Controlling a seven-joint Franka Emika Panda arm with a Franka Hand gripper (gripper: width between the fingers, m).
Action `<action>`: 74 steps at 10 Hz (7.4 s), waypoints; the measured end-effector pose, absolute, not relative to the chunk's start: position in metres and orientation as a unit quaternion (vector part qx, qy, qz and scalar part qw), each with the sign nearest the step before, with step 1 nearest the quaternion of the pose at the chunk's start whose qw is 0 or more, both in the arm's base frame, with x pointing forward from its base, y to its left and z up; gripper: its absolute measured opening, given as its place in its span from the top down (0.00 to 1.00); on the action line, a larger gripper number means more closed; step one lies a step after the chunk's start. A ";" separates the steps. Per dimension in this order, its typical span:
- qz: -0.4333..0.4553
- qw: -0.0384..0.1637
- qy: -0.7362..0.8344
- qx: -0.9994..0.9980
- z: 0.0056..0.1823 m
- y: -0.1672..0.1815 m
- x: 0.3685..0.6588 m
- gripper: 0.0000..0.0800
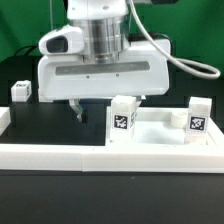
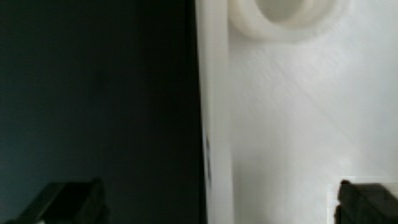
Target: Assemble square table
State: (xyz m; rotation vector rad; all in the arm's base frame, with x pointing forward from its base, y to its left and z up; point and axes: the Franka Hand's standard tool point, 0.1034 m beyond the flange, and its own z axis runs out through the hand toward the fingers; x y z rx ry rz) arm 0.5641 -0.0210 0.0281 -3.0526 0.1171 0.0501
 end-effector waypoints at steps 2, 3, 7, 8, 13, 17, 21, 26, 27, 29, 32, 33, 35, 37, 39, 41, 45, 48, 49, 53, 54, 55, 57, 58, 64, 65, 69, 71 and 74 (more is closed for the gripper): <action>0.011 0.036 0.044 -0.998 0.012 -0.017 0.563 0.19; 0.014 0.036 0.048 -0.998 0.010 -0.011 0.562 0.19; 0.013 0.036 0.049 -0.998 0.010 -0.014 0.562 0.50; 0.013 0.036 0.049 -0.998 0.010 -0.014 0.562 0.50; 0.014 0.036 0.045 -0.998 0.010 -0.016 0.562 0.93; 0.014 0.036 0.043 -0.998 0.010 -0.016 0.562 0.93; 0.013 0.036 0.037 -0.999 0.010 -0.016 0.562 0.93; 0.007 0.031 -0.200 -0.979 0.011 -0.044 0.561 0.93; 0.007 0.031 -0.203 -0.979 0.010 -0.043 0.560 0.93; 0.007 0.029 -0.258 -0.966 0.010 -0.046 0.560 0.93; 0.006 0.016 -0.405 -0.914 0.013 -0.034 0.575 0.93; 0.004 0.015 -0.462 -0.887 0.013 -0.030 0.582 0.93; 0.006 0.009 -0.536 -0.844 0.013 -0.028 0.585 0.93; 0.012 0.004 -0.583 -0.813 0.013 -0.033 0.584 0.93; 0.018 -0.001 -0.635 -0.773 0.013 -0.037 0.583 0.93; 0.022 -0.004 -0.724 -0.690 0.011 -0.026 0.592 0.93; 0.030 -0.003 -0.831 -0.556 0.011 -0.022 0.598 0.93; 0.042 -0.008 -0.865 -0.500 0.011 -0.030 0.598 0.93; 0.048 -0.010 -0.886 -0.461 0.011 -0.032 0.598 0.93; 0.107 0.066 -0.929 -0.349 0.012 0.050 0.590 0.93; 0.115 0.091 -0.932 -0.332 0.014 0.071 0.589 0.93; 0.116 0.110 -0.939 -0.303 0.015 0.084 0.588 0.93; 0.111 0.126 -0.954 -0.250 0.012 0.075 0.582 0.93; 0.109 0.129 -0.957 -0.234 0.012 0.074 0.582 0.93; 0.029 0.167 -0.975 -0.141 0.009 0.074 0.577 0.93; 0.008 0.161 -0.972 -0.169 0.008 0.074 0.579 0.93; 0.002 0.163 -0.971 -0.175 0.008 0.074 0.579 0.93; 0.002 0.163 -0.971 -0.176 0.008 0.074 0.579 0.93; -0.003 0.180 -0.980 -0.089 0.008 0.098 0.572 0.93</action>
Offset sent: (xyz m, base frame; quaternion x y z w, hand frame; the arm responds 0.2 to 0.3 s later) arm 0.0000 0.0000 0.0000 0.0000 0.0000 0.0000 1.0000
